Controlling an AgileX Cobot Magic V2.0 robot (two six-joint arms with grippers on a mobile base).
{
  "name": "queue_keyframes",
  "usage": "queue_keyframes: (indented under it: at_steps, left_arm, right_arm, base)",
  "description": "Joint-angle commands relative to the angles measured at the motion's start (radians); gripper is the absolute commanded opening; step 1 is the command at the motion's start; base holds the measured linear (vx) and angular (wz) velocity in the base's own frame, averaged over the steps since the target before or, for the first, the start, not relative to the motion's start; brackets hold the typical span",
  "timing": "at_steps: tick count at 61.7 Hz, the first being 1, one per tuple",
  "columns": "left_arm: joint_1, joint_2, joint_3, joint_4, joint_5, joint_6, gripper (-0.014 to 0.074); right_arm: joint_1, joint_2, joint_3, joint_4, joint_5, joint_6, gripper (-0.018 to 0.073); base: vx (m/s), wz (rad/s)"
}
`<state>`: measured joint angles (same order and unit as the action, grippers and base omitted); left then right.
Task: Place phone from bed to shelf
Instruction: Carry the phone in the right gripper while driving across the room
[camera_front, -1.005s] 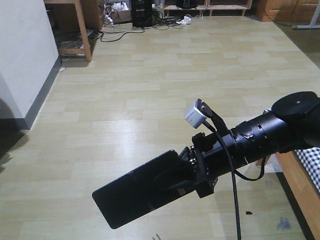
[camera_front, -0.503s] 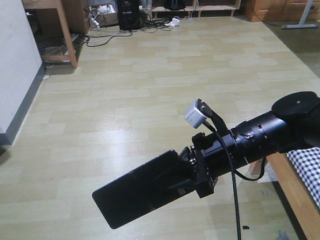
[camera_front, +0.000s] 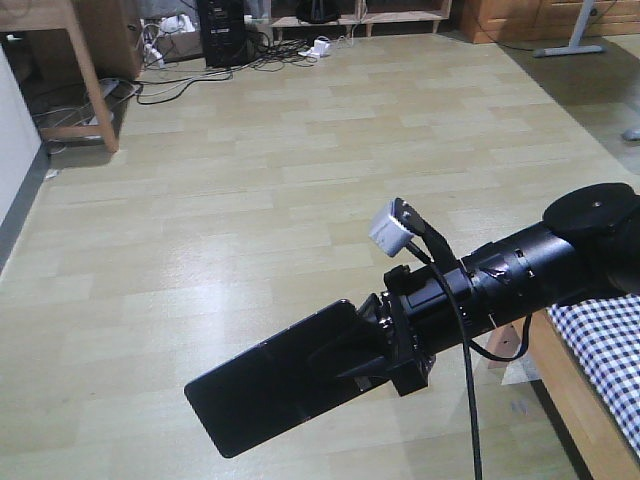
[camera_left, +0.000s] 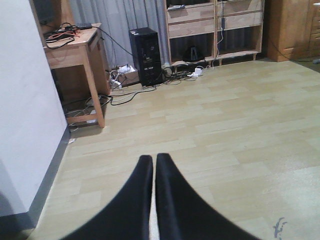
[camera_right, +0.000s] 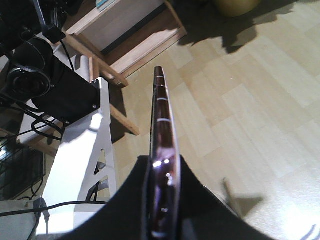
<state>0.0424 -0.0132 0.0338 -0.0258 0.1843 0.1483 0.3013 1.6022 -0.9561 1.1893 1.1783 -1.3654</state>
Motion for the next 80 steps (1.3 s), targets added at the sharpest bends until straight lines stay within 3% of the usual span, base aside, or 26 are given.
queue_keyframes:
  at_steps: [1, 80]
  left_arm:
    - [-0.004, -0.013, -0.021, -0.009, -0.072, -0.006, 0.0001]
    - [-0.004, -0.013, -0.021, -0.009, -0.072, -0.006, 0.0001]
  right_arm:
    - [-0.004, -0.040, -0.023, 0.075, 0.109, 0.000, -0.0002]
    - [-0.004, -0.040, -0.023, 0.075, 0.109, 0.000, -0.0002]
  base:
    - [0.23, -0.13]
    - [0.34, -0.01]
